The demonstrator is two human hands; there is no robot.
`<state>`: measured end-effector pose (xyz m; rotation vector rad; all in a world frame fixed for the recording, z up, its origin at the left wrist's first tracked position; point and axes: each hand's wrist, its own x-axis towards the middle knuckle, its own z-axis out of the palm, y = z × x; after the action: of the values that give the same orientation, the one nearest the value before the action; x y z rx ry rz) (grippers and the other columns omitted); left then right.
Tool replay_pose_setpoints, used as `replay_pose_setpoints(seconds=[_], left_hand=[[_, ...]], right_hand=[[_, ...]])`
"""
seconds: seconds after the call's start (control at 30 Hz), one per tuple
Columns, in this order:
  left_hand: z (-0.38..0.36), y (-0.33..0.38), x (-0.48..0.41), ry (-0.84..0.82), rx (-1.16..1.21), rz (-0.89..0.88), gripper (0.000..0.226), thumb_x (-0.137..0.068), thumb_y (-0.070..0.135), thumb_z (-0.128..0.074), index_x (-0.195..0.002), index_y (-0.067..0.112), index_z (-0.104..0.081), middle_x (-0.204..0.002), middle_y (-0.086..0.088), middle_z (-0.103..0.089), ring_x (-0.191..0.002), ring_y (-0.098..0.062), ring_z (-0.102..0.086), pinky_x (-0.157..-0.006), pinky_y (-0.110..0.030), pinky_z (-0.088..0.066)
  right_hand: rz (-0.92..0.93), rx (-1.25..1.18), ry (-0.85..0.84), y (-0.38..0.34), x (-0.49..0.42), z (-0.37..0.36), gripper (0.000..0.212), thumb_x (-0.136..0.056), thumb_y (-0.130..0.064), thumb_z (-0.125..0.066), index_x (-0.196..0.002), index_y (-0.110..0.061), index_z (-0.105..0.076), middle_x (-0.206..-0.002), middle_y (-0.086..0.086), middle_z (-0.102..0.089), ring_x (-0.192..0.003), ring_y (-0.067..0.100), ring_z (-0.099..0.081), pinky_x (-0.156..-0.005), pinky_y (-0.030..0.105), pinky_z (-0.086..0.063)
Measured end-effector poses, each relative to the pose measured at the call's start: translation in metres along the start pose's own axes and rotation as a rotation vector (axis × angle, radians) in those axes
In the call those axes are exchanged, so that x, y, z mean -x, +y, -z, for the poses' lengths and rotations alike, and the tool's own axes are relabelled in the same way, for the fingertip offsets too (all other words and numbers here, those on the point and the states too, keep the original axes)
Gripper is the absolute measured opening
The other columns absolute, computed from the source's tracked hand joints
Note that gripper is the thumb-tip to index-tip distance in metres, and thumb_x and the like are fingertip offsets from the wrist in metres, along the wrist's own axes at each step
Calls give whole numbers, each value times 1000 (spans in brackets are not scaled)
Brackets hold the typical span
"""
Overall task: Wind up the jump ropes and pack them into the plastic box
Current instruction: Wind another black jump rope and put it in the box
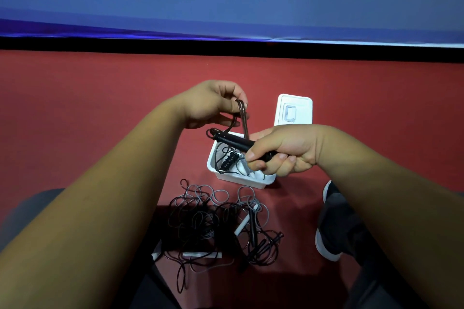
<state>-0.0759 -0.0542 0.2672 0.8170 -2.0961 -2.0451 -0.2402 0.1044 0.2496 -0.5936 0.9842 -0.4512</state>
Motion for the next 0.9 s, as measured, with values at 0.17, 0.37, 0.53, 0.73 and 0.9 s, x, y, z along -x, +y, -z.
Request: replay_pose_setpoints(seconds=[0.17, 0.37, 0.53, 0.73, 0.9], left_hand=[[1, 11, 1, 13, -104, -101, 25, -88, -16, -67, -92, 9, -71, -91, -15, -66, -89, -22, -65, -90, -35, -55], [6, 21, 4, 88, -385, -115, 22, -75, -8, -84, -86, 9, -76, -90, -12, -76, -83, -16, -70, -86, -32, -58], [9, 23, 7, 28, -579, -58, 33, -83, -6, -76, -97, 23, -81, -96, -3, -78, -83, -7, -66, -85, -26, -53], [13, 10, 3, 35, -824, 65, 27, -79, 11, -89, -100, 24, -78, -85, 9, -78, -73, -3, -71, -74, -21, -52], [4, -7, -4, 98, -865, 127, 22, -85, 40, -84, -88, 20, -75, -75, 3, -74, -59, -9, -65, -61, -24, -51]], right_hand=[[-24, 26, 156, 6, -6, 5, 13, -101, -1, -60, -111, -9, -55, -84, 9, -63, -45, 3, -29, -35, 13, -19], [48, -62, 393, 4, -13, 15, 15, -101, -3, -58, -96, -16, -51, -73, 3, -54, -50, 5, -22, -36, 14, -17], [90, -181, 542, 2, -20, 28, 11, -104, -8, -56, -105, -15, -48, -66, 0, -47, -48, 5, -23, -35, 14, -20], [218, -288, 601, -2, -19, 31, 13, -103, -11, -65, -106, -13, -53, -66, 0, -48, -49, 5, -24, -37, 15, -19], [377, -357, 603, -9, -17, 23, 41, -95, -54, -74, -103, -16, -60, -69, -2, -47, -54, 6, -20, -37, 16, -21]])
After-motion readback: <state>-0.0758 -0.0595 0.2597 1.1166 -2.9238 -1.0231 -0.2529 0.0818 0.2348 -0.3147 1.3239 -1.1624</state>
